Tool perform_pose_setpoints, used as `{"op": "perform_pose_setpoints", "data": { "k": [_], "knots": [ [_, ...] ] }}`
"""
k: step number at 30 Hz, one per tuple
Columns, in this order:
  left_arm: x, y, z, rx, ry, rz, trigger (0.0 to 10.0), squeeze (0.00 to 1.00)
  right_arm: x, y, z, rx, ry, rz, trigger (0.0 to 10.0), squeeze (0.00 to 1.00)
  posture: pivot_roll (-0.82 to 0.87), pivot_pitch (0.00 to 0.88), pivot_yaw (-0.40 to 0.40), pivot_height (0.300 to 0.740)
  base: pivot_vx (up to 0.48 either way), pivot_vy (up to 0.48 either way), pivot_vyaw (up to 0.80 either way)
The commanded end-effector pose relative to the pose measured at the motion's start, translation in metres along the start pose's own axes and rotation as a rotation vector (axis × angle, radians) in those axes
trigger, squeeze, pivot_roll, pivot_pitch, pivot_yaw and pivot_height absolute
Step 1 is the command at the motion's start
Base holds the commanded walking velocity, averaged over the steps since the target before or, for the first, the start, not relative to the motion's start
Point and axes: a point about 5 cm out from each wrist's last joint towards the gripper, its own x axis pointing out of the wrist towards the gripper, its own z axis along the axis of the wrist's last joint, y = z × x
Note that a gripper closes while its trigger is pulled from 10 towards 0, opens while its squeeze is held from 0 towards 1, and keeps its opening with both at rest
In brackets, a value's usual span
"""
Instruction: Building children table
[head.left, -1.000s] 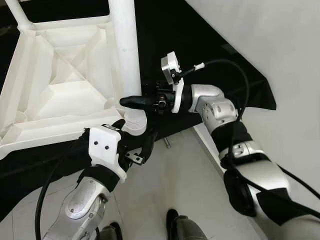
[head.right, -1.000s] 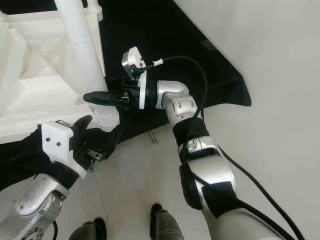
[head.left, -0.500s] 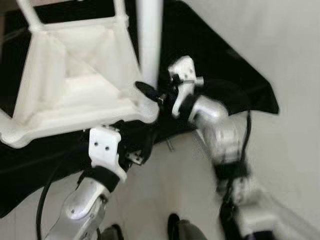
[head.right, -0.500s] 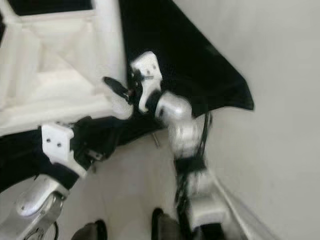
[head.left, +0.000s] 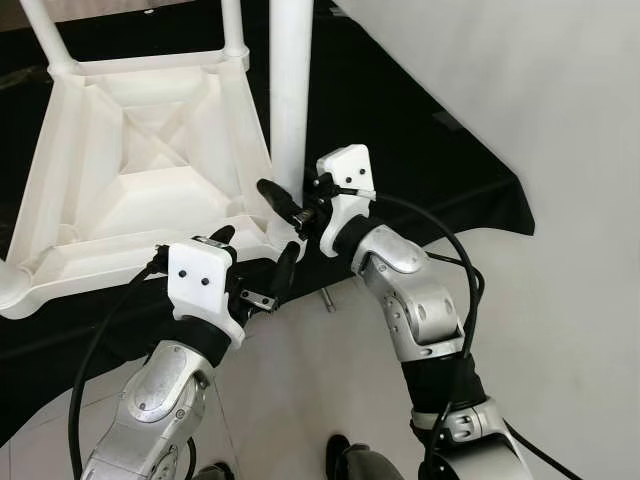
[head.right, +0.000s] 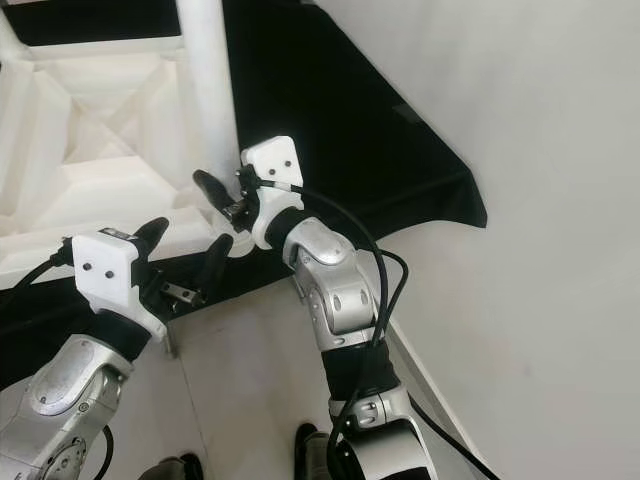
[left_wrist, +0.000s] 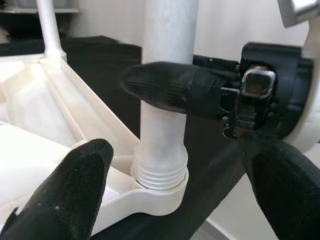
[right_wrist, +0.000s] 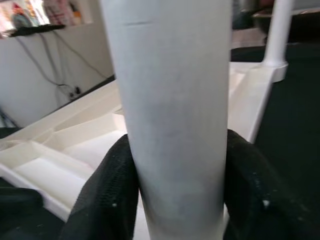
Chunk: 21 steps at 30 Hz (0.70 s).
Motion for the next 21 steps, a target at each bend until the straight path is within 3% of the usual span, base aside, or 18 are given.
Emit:
{"op": "perform_pose_setpoints", "data": {
  "k": [1, 2, 3, 6, 7, 8, 9, 16, 21],
  "knots": [
    [-0.001, -0.001, -0.005, 0.000, 0.017, 0.009, 10.0, 0.00, 0.002, 0.014, -0.029, 0.093, 0.128, 0.075, 10.0, 0.08, -0.05, 0.247, -0.080, 0.740, 0.000, 0.000, 0.00],
    [-0.002, -0.001, -0.006, 0.002, 0.023, 0.011, 10.0, 0.00, 0.002, 0.014, -0.024, 0.087, 0.110, 0.110, 10.0, 1.00, -0.04, 0.249, -0.079, 0.740, 0.000, 0.000, 0.00],
    [-0.003, 0.000, -0.006, 0.004, 0.027, 0.015, 10.0, 0.00, 0.001, 0.016, -0.018, 0.084, 0.097, 0.189, 10.0, 1.00, -0.03, 0.256, -0.074, 0.740, 0.000, 0.000, 0.00],
    [-0.004, 0.001, -0.006, 0.004, 0.029, 0.018, 10.0, 0.00, 0.001, 0.015, -0.014, 0.071, 0.092, 0.249, 10.0, 1.00, -0.03, 0.257, -0.073, 0.740, 0.000, 0.000, 0.00],
    [-0.005, 0.002, -0.006, 0.006, 0.031, 0.018, 10.0, 0.00, 0.002, 0.012, -0.012, 0.030, 0.101, 0.344, 10.0, 1.00, -0.02, 0.267, -0.070, 0.740, 0.000, 0.000, 0.00],
    [-0.006, 0.002, -0.006, 0.008, 0.036, 0.016, 10.0, 0.00, 0.004, 0.006, -0.011, -0.017, 0.122, 0.406, 10.0, 0.78, 0.00, 0.268, -0.064, 0.740, 0.000, 0.000, 0.00],
    [-0.007, 0.002, -0.006, 0.012, 0.040, 0.013, 10.0, 0.00, 0.004, 0.001, -0.009, -0.058, 0.133, 0.465, 10.0, 0.02, 0.00, 0.269, -0.065, 0.740, 0.000, 0.000, 0.00],
    [-0.013, -0.001, -0.005, 0.011, 0.053, 0.004, 10.0, 0.00, 0.009, -0.018, 0.007, -0.178, 0.172, 0.671, 10.0, 0.00, 0.04, 0.297, -0.065, 0.740, 0.000, 0.000, 0.00],
    [-0.018, -0.004, -0.005, 0.004, 0.066, -0.005, 10.0, 0.00, 0.016, -0.027, 0.015, -0.180, 0.183, 0.676, 10.0, 0.00, 0.06, 0.307, -0.061, 0.740, 0.000, 0.000, 0.00]
  ]
}}
